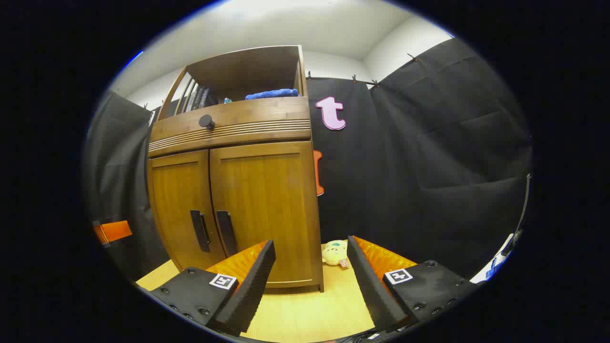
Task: Open the right door of the double-door shoe cabinet with the right hand, and open the left door with the left hand.
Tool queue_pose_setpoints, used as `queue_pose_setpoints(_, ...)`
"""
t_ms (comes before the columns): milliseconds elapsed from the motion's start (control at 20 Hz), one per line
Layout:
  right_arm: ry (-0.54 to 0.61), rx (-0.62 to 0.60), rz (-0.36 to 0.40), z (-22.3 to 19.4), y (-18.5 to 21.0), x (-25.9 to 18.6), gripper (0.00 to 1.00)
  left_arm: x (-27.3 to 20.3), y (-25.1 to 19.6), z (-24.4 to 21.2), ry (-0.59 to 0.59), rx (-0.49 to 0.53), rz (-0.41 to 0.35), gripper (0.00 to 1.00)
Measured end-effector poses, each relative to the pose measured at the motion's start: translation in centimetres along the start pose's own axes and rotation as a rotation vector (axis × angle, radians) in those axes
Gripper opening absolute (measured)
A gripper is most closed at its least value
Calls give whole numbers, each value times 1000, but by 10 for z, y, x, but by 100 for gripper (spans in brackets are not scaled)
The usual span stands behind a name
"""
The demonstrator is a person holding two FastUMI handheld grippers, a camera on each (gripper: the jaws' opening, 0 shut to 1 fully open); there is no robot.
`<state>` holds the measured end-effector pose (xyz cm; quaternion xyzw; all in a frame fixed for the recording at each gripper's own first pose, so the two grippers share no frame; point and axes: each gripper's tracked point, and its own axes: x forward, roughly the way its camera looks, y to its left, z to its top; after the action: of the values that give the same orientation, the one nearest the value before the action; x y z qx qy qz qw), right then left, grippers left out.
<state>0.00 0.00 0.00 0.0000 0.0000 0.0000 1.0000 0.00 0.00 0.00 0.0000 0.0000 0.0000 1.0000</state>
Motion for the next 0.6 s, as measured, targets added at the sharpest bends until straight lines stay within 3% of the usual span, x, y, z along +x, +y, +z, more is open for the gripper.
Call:
queue_pose_setpoints(300,22,-13,61,9,1,5,89,-1,-12,1,-4,-2,40,91)
queue_pose_setpoints(350,19,-11,64,11,0,4,89,-1,-13,0,-3,7,47,94)
queue_pose_setpoints(600,18,-4,74,17,-5,-1,89,-8,-16,8,-11,15,64,91)
